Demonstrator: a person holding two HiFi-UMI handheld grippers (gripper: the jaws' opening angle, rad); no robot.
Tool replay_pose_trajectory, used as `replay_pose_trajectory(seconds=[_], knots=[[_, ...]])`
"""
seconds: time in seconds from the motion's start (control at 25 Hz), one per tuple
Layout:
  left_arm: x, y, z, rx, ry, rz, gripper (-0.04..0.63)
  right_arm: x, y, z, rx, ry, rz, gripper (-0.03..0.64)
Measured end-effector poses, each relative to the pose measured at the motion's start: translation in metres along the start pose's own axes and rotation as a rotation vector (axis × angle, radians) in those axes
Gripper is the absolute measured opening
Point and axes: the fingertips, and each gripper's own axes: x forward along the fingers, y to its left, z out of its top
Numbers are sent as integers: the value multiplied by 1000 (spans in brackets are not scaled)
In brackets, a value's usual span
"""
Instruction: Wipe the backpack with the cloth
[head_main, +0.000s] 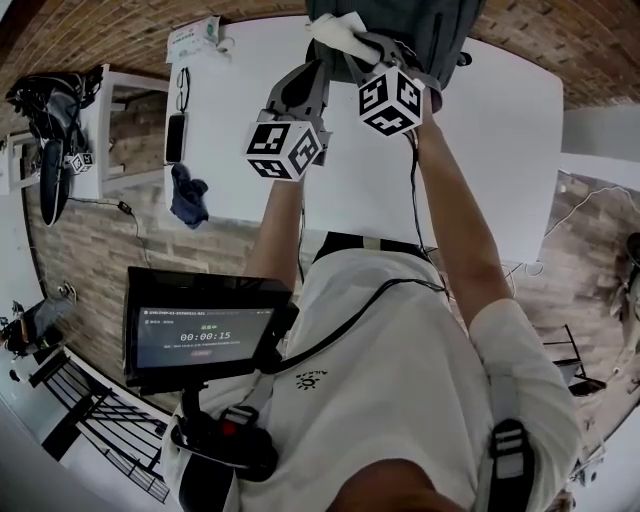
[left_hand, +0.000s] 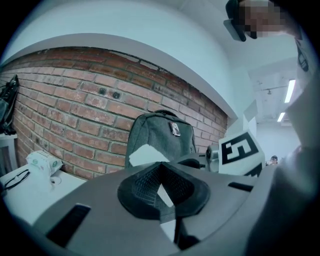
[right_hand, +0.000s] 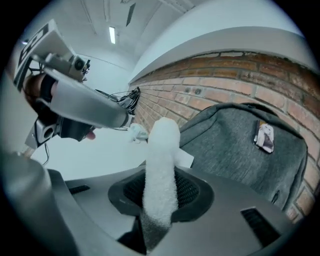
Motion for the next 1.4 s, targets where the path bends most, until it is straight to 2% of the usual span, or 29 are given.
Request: replay_pose_trajectory(seconds=[0.28,0.4,0.68,0.92,1.12,1.24,1.4], knots=[[1,1,1,-5,2,19,0,13,55,-38,-11,78,169,97],[1,1,1,-8,0,29,1,10,61,-41,-11,65,204,97],[3,-28,-13,-10,3,56,2,-32,14,-9,-2,-126,101,97],[11,-55,-19,-3,3,82,2,-54,-32,8,-4,-192,4,97],[12,-56,-19,-10,2,100,1,-54,-66,30,-31,-209,-65,97],[13,-55,-16,-5,3,109,2,-44,-75,30,-43,-154,-48,97],[19,-63,-16,-6,-4,127,0,-36,-46,-5,-76,-75,63,97]])
